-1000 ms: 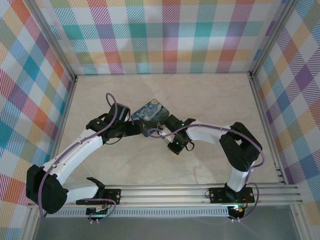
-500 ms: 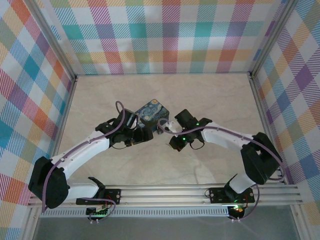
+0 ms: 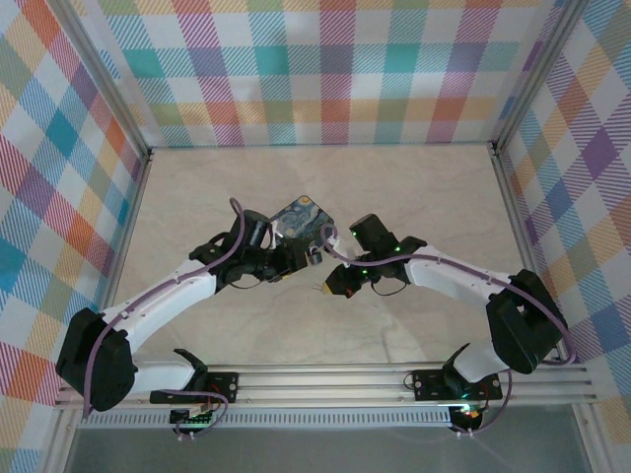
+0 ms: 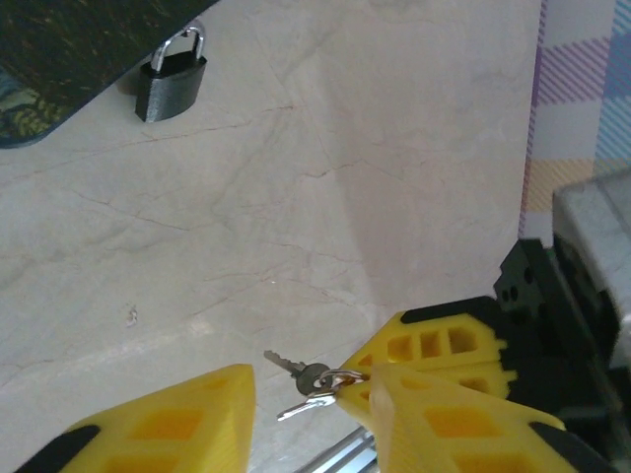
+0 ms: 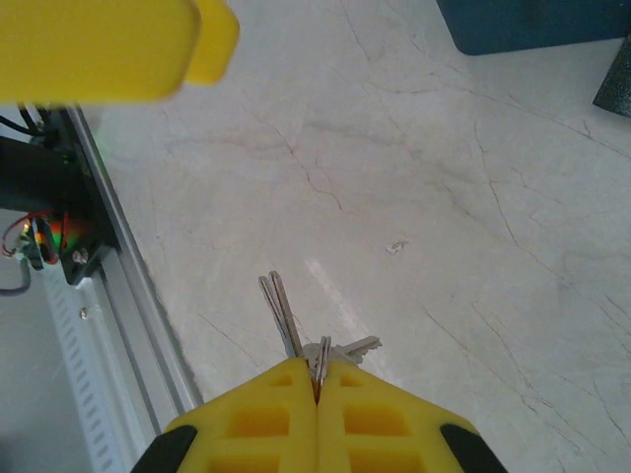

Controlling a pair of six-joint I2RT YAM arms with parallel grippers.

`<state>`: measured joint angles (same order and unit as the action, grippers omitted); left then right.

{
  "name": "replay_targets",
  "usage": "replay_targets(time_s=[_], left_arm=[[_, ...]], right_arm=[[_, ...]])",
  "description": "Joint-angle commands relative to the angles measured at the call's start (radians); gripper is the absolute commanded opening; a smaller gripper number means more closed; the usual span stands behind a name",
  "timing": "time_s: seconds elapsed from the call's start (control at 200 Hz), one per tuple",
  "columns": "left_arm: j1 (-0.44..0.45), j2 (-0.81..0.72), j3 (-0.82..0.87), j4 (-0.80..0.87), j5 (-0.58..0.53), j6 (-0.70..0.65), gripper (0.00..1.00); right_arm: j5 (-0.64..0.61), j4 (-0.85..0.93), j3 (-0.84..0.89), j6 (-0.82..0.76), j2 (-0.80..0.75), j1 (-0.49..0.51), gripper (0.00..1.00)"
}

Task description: Unlock the padlock with the key

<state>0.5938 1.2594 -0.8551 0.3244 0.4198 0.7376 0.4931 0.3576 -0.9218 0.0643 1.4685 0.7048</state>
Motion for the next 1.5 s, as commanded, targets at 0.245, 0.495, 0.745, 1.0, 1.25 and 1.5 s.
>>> replay_targets(time_s=[0.245,0.495,0.745,1.0,1.25,1.5], left_arm=[[0.029,0.008,0.061,-0.190,0.146,-0.080,0.26],[0.035,0.036,0.036,-0.147,0.154,-0.159,0.26],[0.037,0.026,0.026,-0.125,0.173,-0.198,0.26],[0.038,0.009,0.019,-0.085,0.202,-0.254,0.26],[0.040,0.016,0.017,-0.089,0.215,-0.265,0.26],[0.040,0.024,0.013,-0.099,0.245,-0.277,0.26]], right_arm=[[0.116,-0.040,-0.021,0.040,-0.010,-0.029,0.00],[0.163,-0.023,-0.034,0.025,-0.005,-0.031,0.00],[0.199,-0.013,-0.037,0.013,-0.005,-0.051,0.00],[0.222,-0.014,-0.045,0.009,0.005,-0.070,0.00],[0.232,-0.022,-0.046,0.009,0.012,-0.070,0.00],[0.242,-0.017,-0.055,0.007,0.019,-0.070,0.00]])
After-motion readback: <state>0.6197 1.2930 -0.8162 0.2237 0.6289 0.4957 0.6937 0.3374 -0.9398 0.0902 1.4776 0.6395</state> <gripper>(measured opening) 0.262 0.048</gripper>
